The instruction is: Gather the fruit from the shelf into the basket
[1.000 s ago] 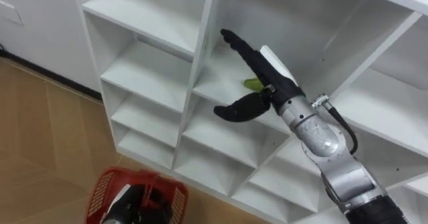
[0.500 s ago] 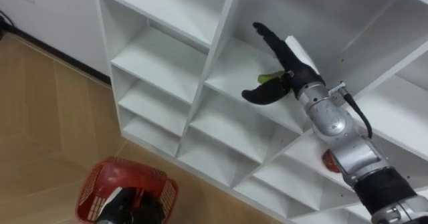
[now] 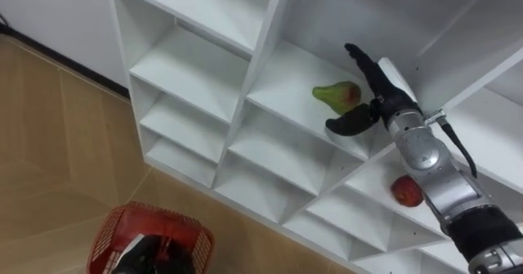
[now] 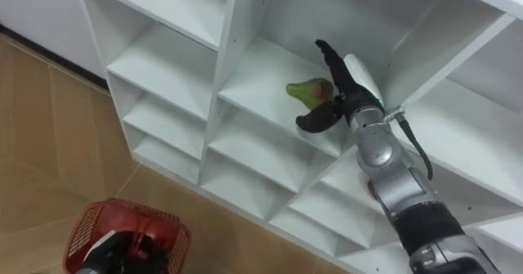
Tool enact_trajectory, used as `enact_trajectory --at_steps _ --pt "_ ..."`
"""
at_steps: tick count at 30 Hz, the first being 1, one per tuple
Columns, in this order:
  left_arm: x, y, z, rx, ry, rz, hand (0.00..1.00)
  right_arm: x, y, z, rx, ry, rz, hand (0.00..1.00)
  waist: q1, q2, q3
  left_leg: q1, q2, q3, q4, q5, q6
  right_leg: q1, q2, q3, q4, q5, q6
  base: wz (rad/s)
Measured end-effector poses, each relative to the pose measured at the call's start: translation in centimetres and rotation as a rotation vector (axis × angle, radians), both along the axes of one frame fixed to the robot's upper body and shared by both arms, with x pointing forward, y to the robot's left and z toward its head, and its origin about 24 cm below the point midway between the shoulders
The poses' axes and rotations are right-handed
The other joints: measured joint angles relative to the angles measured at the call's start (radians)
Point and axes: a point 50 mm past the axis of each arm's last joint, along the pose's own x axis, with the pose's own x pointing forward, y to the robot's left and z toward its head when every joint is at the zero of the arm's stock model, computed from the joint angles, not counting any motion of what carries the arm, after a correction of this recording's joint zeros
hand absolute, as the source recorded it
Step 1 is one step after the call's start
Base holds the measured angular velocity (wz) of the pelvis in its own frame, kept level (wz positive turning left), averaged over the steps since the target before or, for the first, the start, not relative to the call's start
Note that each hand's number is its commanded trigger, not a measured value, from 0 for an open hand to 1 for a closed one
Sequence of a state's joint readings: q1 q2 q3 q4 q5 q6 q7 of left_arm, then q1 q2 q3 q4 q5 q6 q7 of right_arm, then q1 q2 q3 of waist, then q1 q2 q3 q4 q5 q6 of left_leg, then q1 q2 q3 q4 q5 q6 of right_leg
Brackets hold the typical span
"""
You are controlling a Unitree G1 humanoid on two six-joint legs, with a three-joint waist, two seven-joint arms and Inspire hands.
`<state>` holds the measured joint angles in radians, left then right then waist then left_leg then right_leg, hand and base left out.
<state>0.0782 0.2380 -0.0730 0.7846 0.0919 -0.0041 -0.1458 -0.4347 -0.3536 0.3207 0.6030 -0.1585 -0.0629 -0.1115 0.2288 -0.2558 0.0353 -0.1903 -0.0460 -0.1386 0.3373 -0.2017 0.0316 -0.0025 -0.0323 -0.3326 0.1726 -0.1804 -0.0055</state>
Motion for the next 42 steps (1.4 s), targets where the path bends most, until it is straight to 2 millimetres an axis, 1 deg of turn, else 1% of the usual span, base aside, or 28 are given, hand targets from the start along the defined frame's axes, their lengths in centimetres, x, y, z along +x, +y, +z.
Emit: enact_trajectory --at_steps 6,11,17,20,23,26,29,32,42 --pt "0.2 0.3 0.2 0.011 -0.013 0.000 1.00 0.0 -0.1 -0.1 -0.002 0.004 -0.001 0.00 -0.001 0.000 -0.0004 -0.007 0.000 0.001 0.003 0.000 0.000 -0.007 0.000 0.001 0.000 0.000 0.000 0.00" --pt "1.0 -0.1 1.0 0.008 -0.066 -0.013 1.00 0.3 -0.1 0.2 -0.007 0.009 0.014 0.00 -0.002 0.001 0.0002 -0.008 0.000 0.005 0.008 0.000 0.000 -0.007 0.000 0.000 0.000 0.000 0.000 -0.01" --pt "1.0 -0.1 1.0 0.009 -0.069 -0.011 1.00 0.3 -0.2 0.3 -0.012 0.010 0.017 0.00 0.001 0.013 0.0069 -0.007 0.000 0.006 0.008 0.000 0.000 -0.007 0.000 0.000 0.001 0.000 0.000 0.00" --pt "1.0 -0.1 1.0 0.010 -0.067 -0.011 1.00 0.3 -0.2 0.3 -0.025 0.011 0.020 0.00 0.003 0.019 0.0048 -0.010 0.001 0.005 0.008 0.000 0.000 -0.011 0.000 -0.001 0.004 0.000 0.000 0.00" --pt "0.9 -0.1 0.9 0.012 -0.067 -0.008 1.00 0.3 -0.2 0.3 -0.051 0.009 0.026 0.00 0.003 0.019 0.0044 -0.015 0.002 0.005 0.008 0.000 0.000 -0.020 0.000 -0.002 0.014 0.000 0.000 0.00" --pt "1.0 -0.3 0.9 0.008 -0.069 -0.010 1.00 0.5 -0.6 0.2 -0.094 0.013 0.022 0.00 0.014 0.021 0.0014 -0.026 0.002 0.007 0.009 0.001 0.000 -0.035 -0.001 0.000 0.016 0.000 0.000 -0.04" --pt "1.0 -0.3 0.9 0.006 -0.069 -0.007 1.00 1.0 -1.0 0.2 -0.129 0.024 0.005 0.00 0.026 0.022 0.0012 -0.029 0.002 0.011 0.009 0.002 0.001 -0.039 -0.002 0.001 0.016 0.000 0.000 -0.04" --pt "1.1 -0.4 1.0 0.003 -0.071 -0.009 1.00 1.4 -1.3 0.4 -0.162 0.028 -0.005 0.00 0.027 0.021 0.0011 -0.035 0.002 0.011 0.010 0.002 0.001 -0.044 -0.002 0.001 0.016 0.000 0.000 0.00" --pt "1.9 -0.5 1.1 -0.009 -0.074 -0.024 1.00 1.9 -1.6 0.7 -0.168 0.032 -0.021 0.00 0.027 0.021 0.0008 -0.049 0.003 0.011 0.015 0.003 0.001 -0.055 -0.001 0.001 0.016 0.001 -0.002 0.00"
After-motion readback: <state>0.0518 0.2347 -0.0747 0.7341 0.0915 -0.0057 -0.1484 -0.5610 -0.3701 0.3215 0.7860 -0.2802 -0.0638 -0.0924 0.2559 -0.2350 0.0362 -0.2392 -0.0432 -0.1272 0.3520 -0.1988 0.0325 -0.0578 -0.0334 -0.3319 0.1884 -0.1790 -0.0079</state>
